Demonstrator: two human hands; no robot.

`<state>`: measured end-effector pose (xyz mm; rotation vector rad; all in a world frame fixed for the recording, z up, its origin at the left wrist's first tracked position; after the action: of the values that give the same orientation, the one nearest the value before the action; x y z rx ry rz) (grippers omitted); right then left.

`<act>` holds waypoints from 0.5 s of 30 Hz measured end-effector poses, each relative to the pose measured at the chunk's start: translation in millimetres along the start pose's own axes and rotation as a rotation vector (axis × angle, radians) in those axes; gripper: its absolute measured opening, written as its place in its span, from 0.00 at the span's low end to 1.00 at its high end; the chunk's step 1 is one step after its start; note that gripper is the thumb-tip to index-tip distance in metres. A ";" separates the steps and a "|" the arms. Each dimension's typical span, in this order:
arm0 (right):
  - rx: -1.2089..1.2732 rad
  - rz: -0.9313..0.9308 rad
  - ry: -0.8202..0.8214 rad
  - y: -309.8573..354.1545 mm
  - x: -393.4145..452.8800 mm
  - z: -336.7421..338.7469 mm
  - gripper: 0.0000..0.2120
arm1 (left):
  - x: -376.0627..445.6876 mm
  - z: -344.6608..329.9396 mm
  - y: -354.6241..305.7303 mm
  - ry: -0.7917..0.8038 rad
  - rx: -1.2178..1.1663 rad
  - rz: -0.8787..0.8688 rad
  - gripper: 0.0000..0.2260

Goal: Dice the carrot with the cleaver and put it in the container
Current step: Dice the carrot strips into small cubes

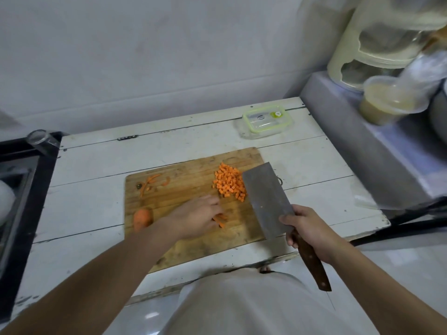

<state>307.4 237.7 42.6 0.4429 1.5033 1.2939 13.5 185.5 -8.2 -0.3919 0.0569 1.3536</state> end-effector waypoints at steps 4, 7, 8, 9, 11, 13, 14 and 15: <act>-0.210 0.064 0.023 9.8 -3.3 -10.4 0.06 | -21.5 -13.8 -5.8 -0.166 -0.029 0.211 0.07; -0.427 0.120 0.089 17.7 -7.0 -25.2 0.04 | -46.5 -30.6 -11.5 -0.356 -0.200 0.465 0.07; -0.480 0.131 0.110 18.4 -6.5 -32.0 0.04 | -51.7 -37.4 -11.6 -0.398 -0.271 0.511 0.08; -0.518 0.141 0.130 18.0 -5.0 -39.4 0.04 | -54.4 -44.6 -10.6 -0.423 -0.315 0.524 0.09; -0.587 0.173 0.171 17.2 0.3 -54.7 0.05 | -58.9 -53.7 -8.8 -0.475 -0.346 0.498 0.07; -0.642 0.187 0.167 16.1 6.0 -67.4 0.05 | -62.3 -55.7 -9.1 -0.516 -0.326 0.474 0.05; -0.638 0.182 0.153 15.4 8.9 -71.7 0.05 | -63.7 -55.3 -9.8 -0.530 -0.294 0.467 0.05; -0.630 0.179 0.135 14.3 10.8 -75.2 0.04 | -65.0 -54.7 -10.6 -0.536 -0.266 0.464 0.07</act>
<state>233.6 214.8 39.6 0.0776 1.0935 1.8769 19.1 106.0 -39.6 -0.2301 -0.5087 1.8964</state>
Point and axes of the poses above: each hand's wrist, its own x-axis towards the middle knuckle, its own z-axis out of the back of the hand, y = z × x, the point moved 1 cm from there along x, towards the middle knuckle, and after that the axes turned 9 degrees about z, right-handed, at the moved point
